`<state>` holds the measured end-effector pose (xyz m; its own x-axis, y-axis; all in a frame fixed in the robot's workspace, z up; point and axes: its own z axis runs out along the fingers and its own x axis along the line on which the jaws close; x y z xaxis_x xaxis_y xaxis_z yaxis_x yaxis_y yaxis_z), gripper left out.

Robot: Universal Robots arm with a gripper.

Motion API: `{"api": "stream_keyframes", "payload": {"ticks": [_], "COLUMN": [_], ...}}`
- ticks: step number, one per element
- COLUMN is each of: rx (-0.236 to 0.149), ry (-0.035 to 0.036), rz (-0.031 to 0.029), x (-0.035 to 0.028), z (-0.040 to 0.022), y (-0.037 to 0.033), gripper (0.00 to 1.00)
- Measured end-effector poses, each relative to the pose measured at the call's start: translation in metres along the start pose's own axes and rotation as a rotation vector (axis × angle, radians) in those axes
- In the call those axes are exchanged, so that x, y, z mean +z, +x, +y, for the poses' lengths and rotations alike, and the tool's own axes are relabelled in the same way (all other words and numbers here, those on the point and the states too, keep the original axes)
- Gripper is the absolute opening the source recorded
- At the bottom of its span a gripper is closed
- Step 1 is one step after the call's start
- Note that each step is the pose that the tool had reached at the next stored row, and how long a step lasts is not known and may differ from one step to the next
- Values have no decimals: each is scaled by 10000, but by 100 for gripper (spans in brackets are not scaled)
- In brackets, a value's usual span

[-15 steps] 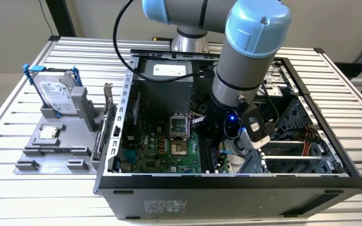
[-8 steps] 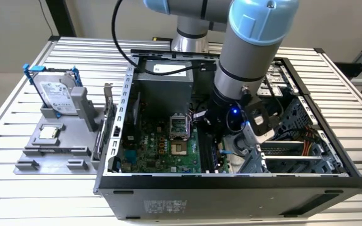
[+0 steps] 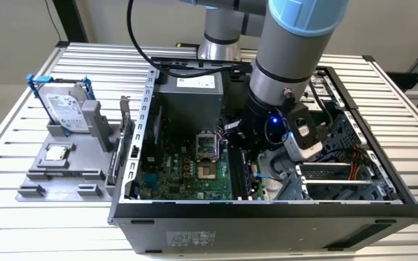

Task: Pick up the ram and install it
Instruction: 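Press down the ram until it locks into place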

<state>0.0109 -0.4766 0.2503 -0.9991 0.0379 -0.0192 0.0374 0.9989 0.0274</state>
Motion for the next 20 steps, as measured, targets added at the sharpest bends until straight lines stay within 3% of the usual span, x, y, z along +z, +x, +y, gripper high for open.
{"api": "stream_keyframes", "payload": {"ticks": [2, 3, 20], "rx": [1, 1, 1], "ry": [-1, 0, -3], "rz": [0, 0, 1], "x": [0, -1, -2], "z": [0, 0, 0], "y": [1, 1, 1], "gripper": [100, 0, 0]}}
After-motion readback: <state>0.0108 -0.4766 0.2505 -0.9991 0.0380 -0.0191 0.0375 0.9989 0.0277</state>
